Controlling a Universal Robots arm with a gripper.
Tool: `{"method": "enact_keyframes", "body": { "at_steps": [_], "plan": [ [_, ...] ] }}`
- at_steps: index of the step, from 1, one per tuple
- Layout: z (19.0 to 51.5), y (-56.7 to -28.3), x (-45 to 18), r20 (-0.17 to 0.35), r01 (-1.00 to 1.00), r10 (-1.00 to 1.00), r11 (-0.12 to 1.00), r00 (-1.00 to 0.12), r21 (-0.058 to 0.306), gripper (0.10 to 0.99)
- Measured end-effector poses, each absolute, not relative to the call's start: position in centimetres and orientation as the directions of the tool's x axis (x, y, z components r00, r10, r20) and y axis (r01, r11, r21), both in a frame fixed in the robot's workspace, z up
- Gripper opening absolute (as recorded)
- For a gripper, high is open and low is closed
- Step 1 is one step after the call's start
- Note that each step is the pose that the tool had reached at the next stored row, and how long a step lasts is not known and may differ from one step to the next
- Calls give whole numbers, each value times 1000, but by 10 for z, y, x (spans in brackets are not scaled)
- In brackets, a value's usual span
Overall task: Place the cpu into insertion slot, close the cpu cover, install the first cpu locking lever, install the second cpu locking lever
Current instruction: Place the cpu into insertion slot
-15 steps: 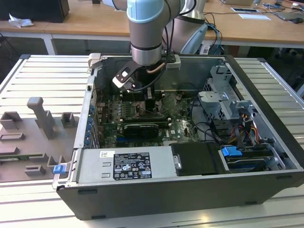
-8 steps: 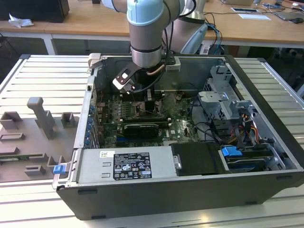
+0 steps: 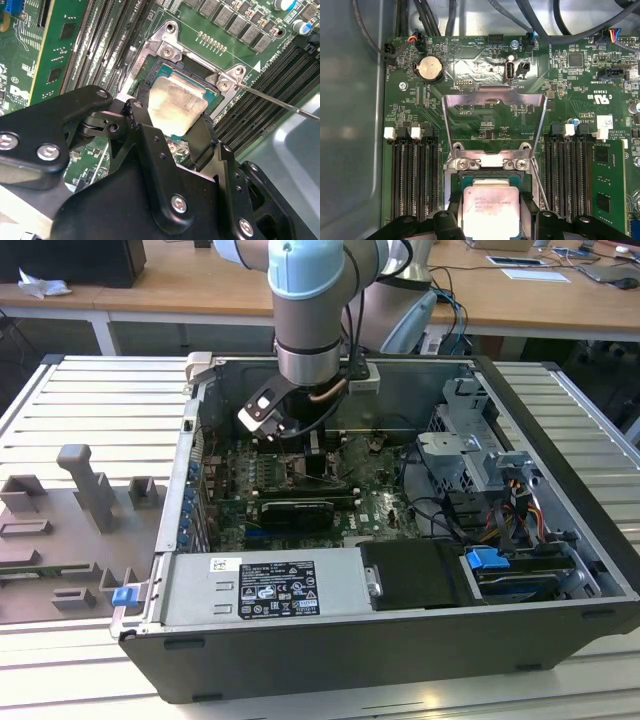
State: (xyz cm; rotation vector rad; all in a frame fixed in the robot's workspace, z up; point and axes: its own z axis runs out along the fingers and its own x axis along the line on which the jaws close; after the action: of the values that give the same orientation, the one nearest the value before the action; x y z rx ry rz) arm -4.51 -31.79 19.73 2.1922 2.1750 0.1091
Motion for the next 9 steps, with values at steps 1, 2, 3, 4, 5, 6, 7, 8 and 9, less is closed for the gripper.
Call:
{"method": "enact_keyframes", "body": {
  "at_steps": [1,2,3,4,5,6,7,8,9],
  "plan": [
    [197,-318,-45,14,996,1000,-8,7,86,541],
    [197,-318,-45,14,996,1000,-8,7,86,541],
    [197,-318,-45,14,996,1000,-9,7,86,541],
    [197,-318,-45,14,996,1000,-9,7,86,541],
    [197,-318,-45,15,996,1000,-9,7,86,541],
    [196,-318,-45,15,996,1000,-9,7,87,553],
    [196,-318,-45,15,996,1000,-9,7,87,553],
    [196,-318,-45,14,996,1000,-9,7,86,616],
    [196,-318,-45,14,996,1000,-9,7,86,616]
  ]
}}
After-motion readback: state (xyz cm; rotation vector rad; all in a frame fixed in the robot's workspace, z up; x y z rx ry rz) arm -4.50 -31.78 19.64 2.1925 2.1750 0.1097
